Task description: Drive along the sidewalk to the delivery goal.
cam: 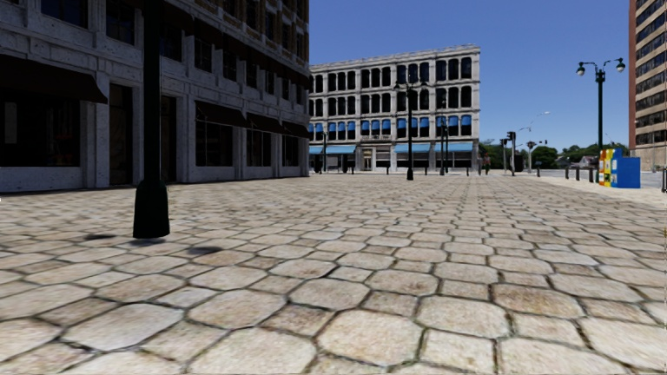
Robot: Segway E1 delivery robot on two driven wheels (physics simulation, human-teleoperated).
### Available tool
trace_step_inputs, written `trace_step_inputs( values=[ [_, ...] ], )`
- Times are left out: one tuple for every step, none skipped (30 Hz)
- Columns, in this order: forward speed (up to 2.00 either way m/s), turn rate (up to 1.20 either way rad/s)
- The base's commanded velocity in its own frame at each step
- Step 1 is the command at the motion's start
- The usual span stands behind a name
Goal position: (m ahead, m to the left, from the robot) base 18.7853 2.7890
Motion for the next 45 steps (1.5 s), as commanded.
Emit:
trace_step_inputs(
  values=[
    [2.00,0.30],
    [2.00,0.31],
    [2.00,0.31],
    [2.00,0.31],
    [2.00,0.31],
    [2.00,0.31],
    [2.00,0.31],
    [2.00,0.31],
    [2.00,0.31],
    [2.00,0.31],
    [2.00,0.31],
    [2.00,0.31],
    [2.00,0.31],
    [2.00,0.31],
    [2.00,0.31],
    [2.00,0.31],
    [2.00,0.31],
    [2.00,0.31],
    [2.00,0.31],
    [2.00,0.31],
    [2.00,0.31],
    [2.00,0.31],
    [2.00,0.31],
    [2.00,0.31],
    [2.00,0.31],
    [2.00,0.31],
    [2.00,0.31],
    [2.00,0.31],
    [2.00,0.31],
    [2.00,0.31],
    [2.00,0.31],
    [2.00,0.31],
    [2.00,0.31],
    [2.00,0.00],
    [2.00,0.00],
    [2.00,0.00],
    [2.00,0.00],
    [2.00,0.00],
    [2.00,0.00],
    [2.00,0.00],
    [2.00,0.00],
    [2.00,0.00],
    [2.00,0.00],
    [2.00,0.00],
    [2.00,0.00]
  ],
)
